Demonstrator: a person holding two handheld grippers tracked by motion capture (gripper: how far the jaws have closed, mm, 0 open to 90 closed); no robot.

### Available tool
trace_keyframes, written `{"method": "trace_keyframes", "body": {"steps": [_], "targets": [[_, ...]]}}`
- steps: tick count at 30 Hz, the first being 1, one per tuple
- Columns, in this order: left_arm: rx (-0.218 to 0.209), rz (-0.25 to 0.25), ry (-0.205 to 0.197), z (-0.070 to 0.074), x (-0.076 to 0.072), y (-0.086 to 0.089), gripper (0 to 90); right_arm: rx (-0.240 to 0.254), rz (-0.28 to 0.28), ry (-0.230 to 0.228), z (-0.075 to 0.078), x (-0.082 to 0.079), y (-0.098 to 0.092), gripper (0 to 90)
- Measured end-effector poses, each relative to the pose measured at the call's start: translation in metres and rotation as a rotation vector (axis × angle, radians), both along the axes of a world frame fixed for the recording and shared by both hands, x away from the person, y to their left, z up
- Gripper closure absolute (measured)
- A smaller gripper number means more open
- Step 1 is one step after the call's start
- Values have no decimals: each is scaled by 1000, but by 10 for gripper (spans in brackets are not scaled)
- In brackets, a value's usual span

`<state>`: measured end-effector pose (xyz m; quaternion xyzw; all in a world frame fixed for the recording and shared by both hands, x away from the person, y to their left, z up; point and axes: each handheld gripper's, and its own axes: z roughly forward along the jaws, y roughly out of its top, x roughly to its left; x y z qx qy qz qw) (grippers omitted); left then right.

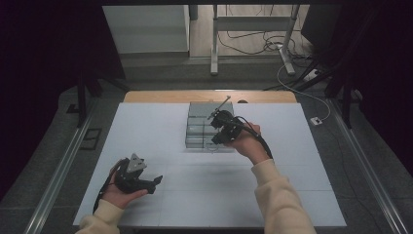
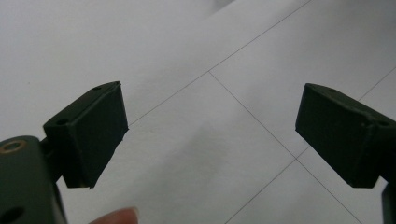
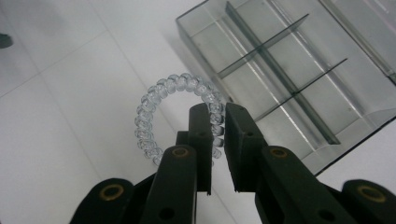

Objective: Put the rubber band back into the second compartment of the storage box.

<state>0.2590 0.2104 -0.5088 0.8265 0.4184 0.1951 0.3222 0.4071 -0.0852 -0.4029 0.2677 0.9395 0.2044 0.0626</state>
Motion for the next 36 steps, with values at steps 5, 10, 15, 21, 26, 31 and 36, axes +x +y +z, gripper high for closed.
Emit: {"method": "trace_keyframes", "body": {"steps": [5, 10, 15, 21, 26, 31, 36], "targets": [[-1, 0, -1, 0, 0, 0, 98, -9, -20, 3, -1, 12, -1, 803], [-2, -1, 1, 0, 1, 1, 98, -4, -45, 6, 0, 27, -2, 803], [-2, -1, 2, 0, 0, 0, 98, -11, -62, 0, 0, 49, 5, 803], [-7, 0, 1, 0, 0, 1, 98, -22, -87, 4, -1, 71, 12, 803], [-8, 1, 2, 0, 1, 2, 98, -25, -107, 8, -6, 91, 16, 803], [-9, -1, 2, 0, 1, 2, 98, -20, -129, 15, -14, 109, 20, 803], [-10, -2, 3, 0, 2, 2, 98, -16, -139, 15, -17, 123, 22, 803]]}}
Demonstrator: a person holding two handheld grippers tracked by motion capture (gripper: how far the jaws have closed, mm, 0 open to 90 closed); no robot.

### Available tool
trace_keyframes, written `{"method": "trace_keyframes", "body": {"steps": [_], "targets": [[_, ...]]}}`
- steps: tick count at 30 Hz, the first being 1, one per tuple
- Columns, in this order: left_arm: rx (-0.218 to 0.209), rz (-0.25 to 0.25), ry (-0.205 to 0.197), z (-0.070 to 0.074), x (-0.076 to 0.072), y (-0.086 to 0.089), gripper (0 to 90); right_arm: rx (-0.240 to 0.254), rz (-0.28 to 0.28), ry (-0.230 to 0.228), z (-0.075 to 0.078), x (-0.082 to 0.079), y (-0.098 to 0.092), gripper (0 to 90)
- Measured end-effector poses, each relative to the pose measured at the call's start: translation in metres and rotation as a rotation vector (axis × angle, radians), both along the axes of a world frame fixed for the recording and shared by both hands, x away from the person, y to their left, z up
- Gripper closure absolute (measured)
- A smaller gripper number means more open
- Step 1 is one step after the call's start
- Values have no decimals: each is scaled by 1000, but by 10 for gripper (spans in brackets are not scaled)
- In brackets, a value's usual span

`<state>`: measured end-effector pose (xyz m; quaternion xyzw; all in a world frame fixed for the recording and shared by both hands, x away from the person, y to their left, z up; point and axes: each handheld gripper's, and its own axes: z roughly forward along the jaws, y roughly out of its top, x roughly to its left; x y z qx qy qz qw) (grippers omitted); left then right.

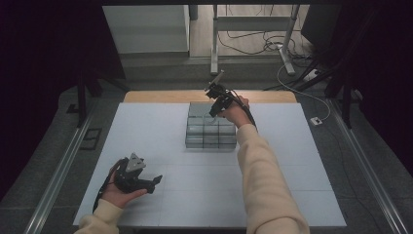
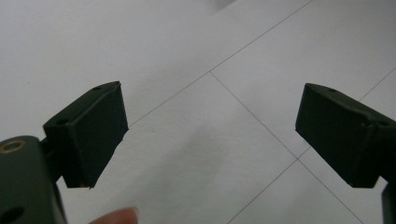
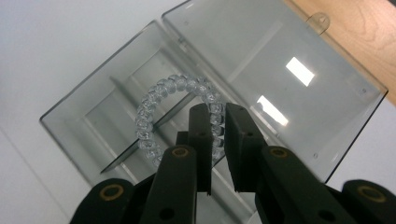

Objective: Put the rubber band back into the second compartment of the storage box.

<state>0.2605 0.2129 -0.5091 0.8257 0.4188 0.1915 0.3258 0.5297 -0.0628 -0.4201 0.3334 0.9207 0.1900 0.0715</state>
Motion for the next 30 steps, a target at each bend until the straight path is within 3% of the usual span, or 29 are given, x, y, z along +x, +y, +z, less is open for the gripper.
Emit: {"method": "trace_keyframes", "body": {"steps": [4, 11, 22, 30], "targets": [[1, -1, 1, 0, 0, 1, 98, 2, -21, 2, 0, 10, -1, 803], [-2, -2, 1, 0, 0, 0, 98, -13, -30, 10, -4, 12, -3, 803], [1, 1, -2, 0, 0, 0, 98, -44, -62, 26, -34, 10, -3, 803], [1, 1, -2, 0, 0, 0, 98, -58, -63, 22, -44, 8, 1, 799]]}}
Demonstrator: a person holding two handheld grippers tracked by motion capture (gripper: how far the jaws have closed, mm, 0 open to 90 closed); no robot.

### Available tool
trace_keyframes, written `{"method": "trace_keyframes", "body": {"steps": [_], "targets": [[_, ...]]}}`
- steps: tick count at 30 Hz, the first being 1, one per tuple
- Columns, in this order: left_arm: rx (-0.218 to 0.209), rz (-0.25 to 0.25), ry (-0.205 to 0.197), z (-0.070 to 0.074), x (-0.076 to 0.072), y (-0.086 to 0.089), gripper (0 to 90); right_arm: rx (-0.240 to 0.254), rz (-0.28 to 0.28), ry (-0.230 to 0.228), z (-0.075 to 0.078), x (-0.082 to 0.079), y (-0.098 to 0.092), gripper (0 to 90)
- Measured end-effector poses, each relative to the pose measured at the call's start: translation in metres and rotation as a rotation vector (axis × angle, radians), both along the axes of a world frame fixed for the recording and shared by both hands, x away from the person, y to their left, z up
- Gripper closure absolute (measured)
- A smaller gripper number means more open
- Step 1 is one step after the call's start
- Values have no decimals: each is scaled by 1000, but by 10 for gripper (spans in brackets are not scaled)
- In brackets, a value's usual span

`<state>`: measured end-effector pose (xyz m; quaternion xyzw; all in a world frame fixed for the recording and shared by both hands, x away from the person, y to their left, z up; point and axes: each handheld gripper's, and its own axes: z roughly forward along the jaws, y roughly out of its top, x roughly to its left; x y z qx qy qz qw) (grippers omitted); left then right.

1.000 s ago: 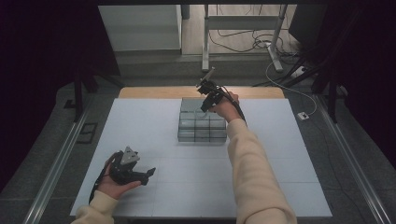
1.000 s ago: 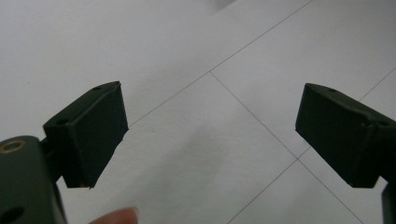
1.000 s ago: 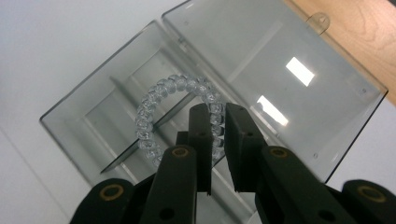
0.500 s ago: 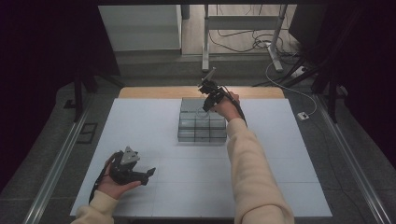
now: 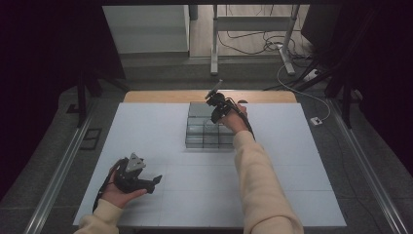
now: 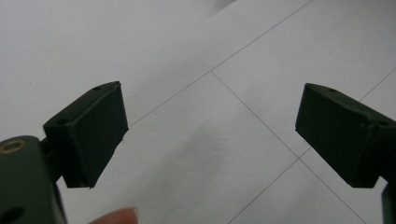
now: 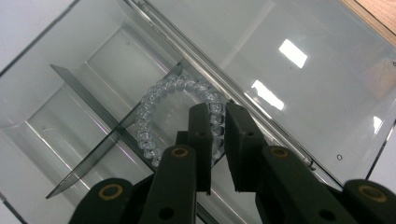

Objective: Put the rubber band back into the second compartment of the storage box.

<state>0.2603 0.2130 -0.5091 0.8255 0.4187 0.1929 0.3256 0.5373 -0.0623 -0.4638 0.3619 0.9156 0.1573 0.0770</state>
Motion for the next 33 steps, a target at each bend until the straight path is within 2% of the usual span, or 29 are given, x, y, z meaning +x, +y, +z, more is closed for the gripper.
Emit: {"method": "trace_keyframes", "body": {"steps": [6, 7, 8, 9, 10, 11, 12, 14, 17, 21, 22, 28, 33], "targets": [[0, 0, 0, 0, 0, 0, 98, 7, 0, 6, 1, 0, 0, 796], [0, 0, 0, 0, 0, 0, 98, 12, -4, 10, 1, -1, 0, 745], [0, 0, 0, 0, 0, 0, 98, 12, -4, 10, 1, -1, 0, 745], [0, 1, 0, 0, 0, 0, 98, 10, -8, -1, 1, -2, 1, 565], [1, 0, 0, 0, 0, 0, 98, 3, -5, -4, 2, -3, 1, 520], [1, 0, 0, 0, 0, 0, 98, 3, -5, -4, 2, -3, 1, 520], [1, 0, 0, 0, 0, 0, 98, -12, 6, -22, 3, -5, 2, 438], [1, 0, 0, 0, 0, 0, 98, -13, 13, -30, 5, -7, 2, 409], [2, -1, 0, 0, 0, -1, 98, -9, 15, -34, 7, -8, 2, 378], [2, -1, 2, 0, 0, -1, 98, 0, 36, -17, 8, -9, 0, 332], [3, -1, 2, 0, 0, -1, 98, -7, 58, -10, 7, -10, -1, 325], [3, 0, 2, 0, 0, -1, 98, -10, 48, -4, 9, -11, -3, 336], [4, -2, 3, -1, 0, -1, 98, 10, 60, -2, 15, -13, -5, 351]]}}
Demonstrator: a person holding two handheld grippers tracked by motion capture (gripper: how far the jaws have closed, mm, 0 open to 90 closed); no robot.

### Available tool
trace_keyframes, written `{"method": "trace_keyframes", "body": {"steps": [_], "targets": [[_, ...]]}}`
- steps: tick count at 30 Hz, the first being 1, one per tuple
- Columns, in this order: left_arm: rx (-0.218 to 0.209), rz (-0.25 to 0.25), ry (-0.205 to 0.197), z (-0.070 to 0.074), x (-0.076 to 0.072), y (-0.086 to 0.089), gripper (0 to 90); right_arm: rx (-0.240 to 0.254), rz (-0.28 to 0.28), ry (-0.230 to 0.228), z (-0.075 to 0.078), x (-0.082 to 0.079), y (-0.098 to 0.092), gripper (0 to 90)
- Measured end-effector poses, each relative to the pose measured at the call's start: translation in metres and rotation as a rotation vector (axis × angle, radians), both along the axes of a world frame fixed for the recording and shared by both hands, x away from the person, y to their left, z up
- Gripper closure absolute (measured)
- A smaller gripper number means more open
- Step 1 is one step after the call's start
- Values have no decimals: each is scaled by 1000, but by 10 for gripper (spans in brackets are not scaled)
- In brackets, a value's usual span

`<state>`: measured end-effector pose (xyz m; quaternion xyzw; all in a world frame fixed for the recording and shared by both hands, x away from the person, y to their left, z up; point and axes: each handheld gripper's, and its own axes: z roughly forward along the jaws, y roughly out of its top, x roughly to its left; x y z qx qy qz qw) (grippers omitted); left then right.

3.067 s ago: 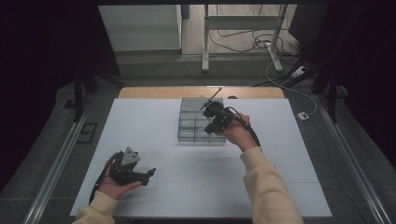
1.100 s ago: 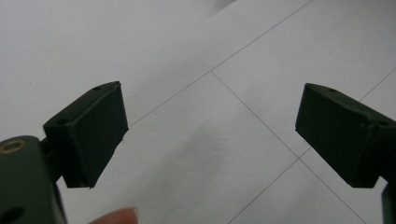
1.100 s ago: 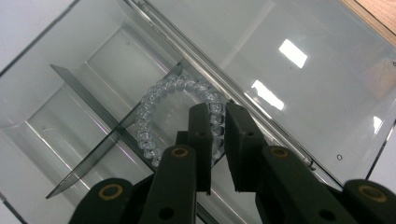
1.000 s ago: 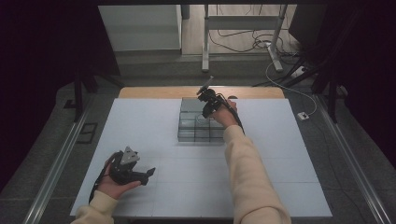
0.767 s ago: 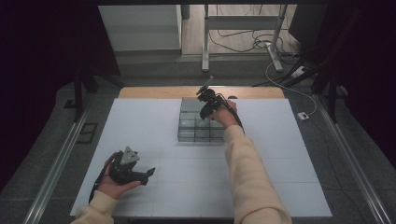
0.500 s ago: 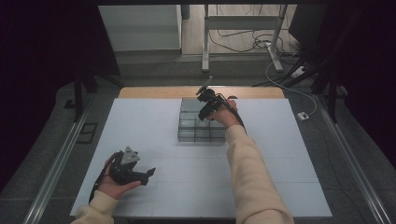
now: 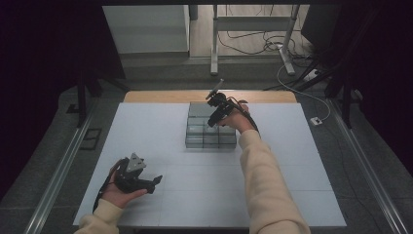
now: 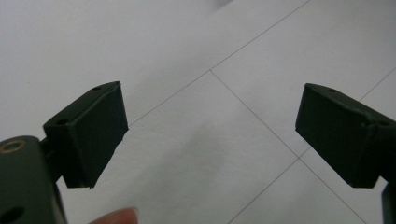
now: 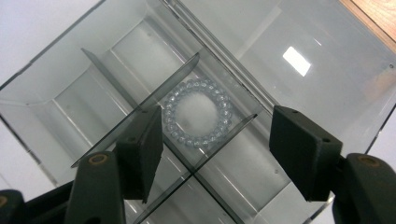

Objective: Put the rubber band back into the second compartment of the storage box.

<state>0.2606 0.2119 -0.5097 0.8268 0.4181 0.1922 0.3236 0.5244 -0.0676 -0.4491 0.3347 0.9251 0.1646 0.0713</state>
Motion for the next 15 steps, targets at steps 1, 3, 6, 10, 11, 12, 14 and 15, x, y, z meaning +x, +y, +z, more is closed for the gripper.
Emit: {"method": "trace_keyframes", "body": {"steps": [1, 3, 6, 10, 11, 12, 14, 15], "targets": [[0, 0, 0, 0, 0, 0, 98, 0, 13, 2, 1, -1, -1, 351], [-1, 0, 0, 0, 0, 0, 98, -4, 29, 14, 3, -3, -1, 351], [-1, 0, 0, 0, 0, 0, 98, -2, 40, 10, 10, -5, -4, 357], [2, -2, 1, 0, 0, 0, 98, -4, 57, 7, 25, -10, -6, 358], [3, -2, 1, 0, 0, 0, 98, 4, 62, 1, 30, -11, -7, 359], [2, -2, 2, 0, 0, 0, 98, 4, 62, 1, 30, -11, -7, 359], [1, -1, 1, 0, 0, 0, 98, 14, 70, -10, 39, -14, -7, 361], [-1, 0, 1, 0, 0, 0, 98, 15, 73, -14, 41, -15, -7, 361]]}}
